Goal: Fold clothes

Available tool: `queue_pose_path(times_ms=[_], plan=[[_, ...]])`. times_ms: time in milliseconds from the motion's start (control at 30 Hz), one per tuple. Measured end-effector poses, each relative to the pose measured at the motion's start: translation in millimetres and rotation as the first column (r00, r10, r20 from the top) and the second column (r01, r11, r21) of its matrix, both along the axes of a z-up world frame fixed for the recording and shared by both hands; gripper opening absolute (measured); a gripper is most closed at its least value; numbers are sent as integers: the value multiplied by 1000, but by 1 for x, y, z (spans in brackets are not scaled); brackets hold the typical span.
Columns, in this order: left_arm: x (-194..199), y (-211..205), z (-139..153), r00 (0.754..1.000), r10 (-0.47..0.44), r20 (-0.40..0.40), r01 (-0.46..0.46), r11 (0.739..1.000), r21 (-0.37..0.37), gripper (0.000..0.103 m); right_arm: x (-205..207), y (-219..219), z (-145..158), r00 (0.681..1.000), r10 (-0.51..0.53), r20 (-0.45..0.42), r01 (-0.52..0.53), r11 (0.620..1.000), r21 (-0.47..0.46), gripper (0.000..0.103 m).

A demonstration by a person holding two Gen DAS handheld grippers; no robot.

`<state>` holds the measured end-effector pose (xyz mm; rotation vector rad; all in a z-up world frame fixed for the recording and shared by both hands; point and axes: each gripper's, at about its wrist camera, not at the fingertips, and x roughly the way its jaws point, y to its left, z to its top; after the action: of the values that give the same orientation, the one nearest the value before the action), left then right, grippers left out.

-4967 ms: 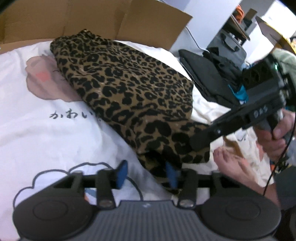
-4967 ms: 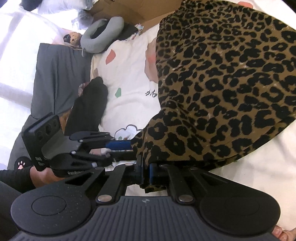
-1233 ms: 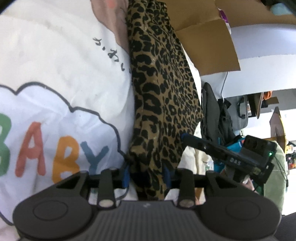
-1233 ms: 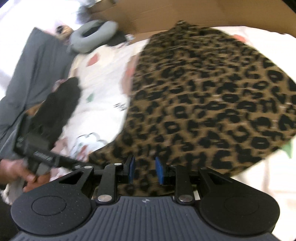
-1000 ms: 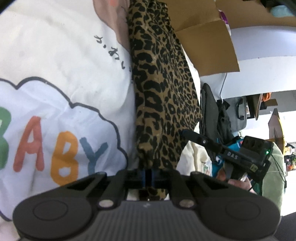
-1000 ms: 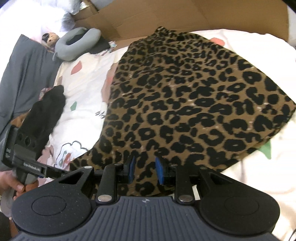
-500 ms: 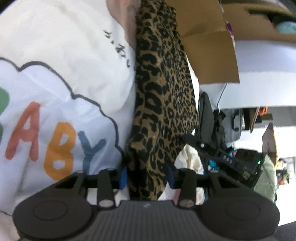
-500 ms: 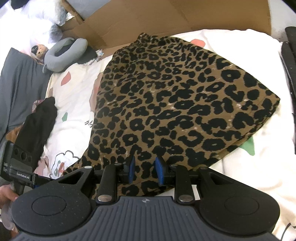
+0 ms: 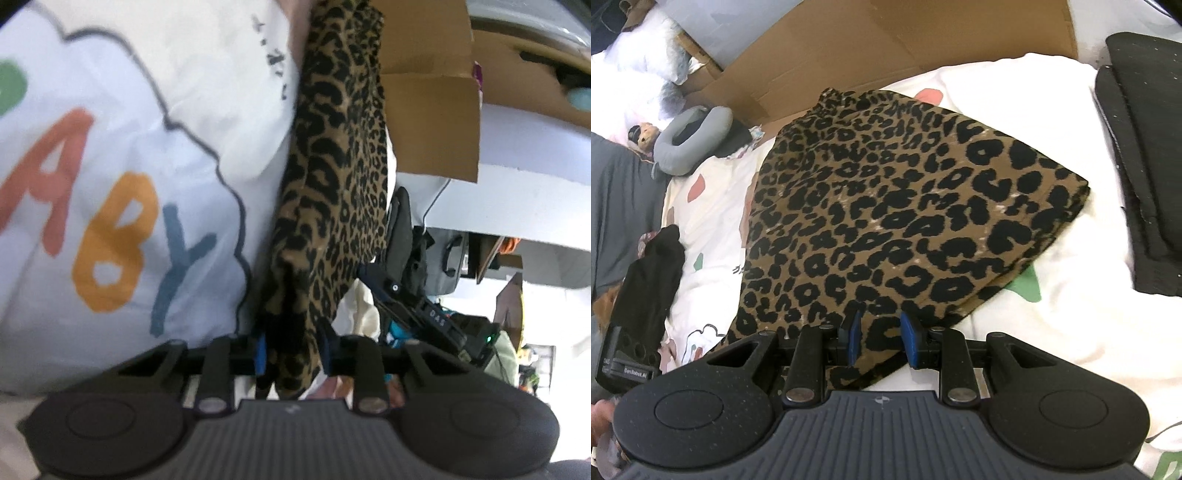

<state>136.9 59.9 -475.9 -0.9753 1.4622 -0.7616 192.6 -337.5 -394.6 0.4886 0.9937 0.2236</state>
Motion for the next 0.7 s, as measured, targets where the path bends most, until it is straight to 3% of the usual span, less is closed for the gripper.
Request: queue_pose_path(times_ms=[67, 233, 700], plan=[[-1, 0, -3, 1000, 4, -12, -4, 1000, 0, 16, -1, -2, -1, 1000, -10, -1, 10, 1000, 4, 28], [-3, -1, -1, 1000, -15, 6, 15, 1000, 23, 9, -3, -10, -1, 999, -51, 3, 51, 999, 8, 28], [2, -4, 15, 996, -71, 56, 67, 994, 85, 7, -5, -54, -9, 961, -278, -14, 277, 961, -4, 34]])
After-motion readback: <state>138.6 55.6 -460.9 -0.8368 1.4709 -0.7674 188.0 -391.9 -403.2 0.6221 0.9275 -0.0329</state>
